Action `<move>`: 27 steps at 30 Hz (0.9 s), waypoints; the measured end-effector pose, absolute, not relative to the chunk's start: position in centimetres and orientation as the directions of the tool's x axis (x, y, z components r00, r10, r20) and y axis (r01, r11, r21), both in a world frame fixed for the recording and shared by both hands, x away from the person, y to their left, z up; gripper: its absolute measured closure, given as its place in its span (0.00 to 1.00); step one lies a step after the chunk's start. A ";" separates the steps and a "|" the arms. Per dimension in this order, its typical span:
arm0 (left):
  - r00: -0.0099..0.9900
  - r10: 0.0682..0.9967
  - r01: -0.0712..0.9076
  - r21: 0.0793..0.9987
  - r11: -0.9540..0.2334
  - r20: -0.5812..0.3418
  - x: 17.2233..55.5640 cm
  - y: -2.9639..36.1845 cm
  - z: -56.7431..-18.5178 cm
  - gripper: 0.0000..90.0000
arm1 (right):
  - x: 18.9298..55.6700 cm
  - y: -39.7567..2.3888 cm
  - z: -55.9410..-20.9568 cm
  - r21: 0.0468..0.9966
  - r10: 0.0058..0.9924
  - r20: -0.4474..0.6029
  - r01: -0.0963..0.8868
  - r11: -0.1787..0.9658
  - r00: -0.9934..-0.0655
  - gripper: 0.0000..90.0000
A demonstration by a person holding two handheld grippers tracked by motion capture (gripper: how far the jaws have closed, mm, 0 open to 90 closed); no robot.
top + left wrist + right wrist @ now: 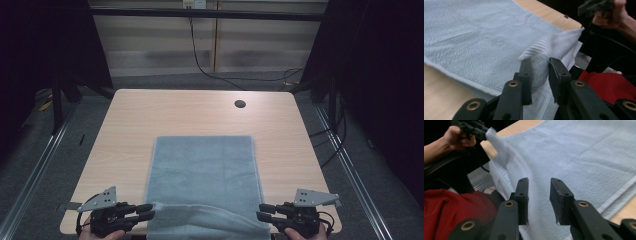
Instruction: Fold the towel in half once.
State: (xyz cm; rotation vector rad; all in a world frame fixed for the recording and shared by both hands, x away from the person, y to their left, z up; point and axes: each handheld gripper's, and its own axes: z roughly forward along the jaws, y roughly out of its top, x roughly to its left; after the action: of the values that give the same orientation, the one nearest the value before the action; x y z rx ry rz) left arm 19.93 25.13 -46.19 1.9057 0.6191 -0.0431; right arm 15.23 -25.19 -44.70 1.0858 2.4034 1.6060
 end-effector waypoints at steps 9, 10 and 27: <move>0.850 0.419 0.441 0.866 -0.234 -0.319 23.7 24.1 -45.5 0.74 | 20.8 -23.1 -45.6 0.804 0.611 0.274 0.526 0.277 -0.742 0.76; 0.847 0.421 0.449 0.860 -0.242 -0.323 24.3 23.9 -45.7 0.74 | 20.8 -23.1 -45.6 0.804 0.611 0.274 0.526 0.277 -0.742 0.76; 0.799 0.519 0.512 0.796 -0.324 -0.303 33.8 19.6 -47.2 0.72 | 32.9 -20.7 -48.1 0.747 0.706 0.238 0.590 0.305 -0.667 0.69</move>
State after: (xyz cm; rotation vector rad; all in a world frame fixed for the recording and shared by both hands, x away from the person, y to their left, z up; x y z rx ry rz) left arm 33.79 19.61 -47.18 1.9779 0.7700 0.0090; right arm 32.86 -20.72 -48.05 1.2133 2.4259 1.2968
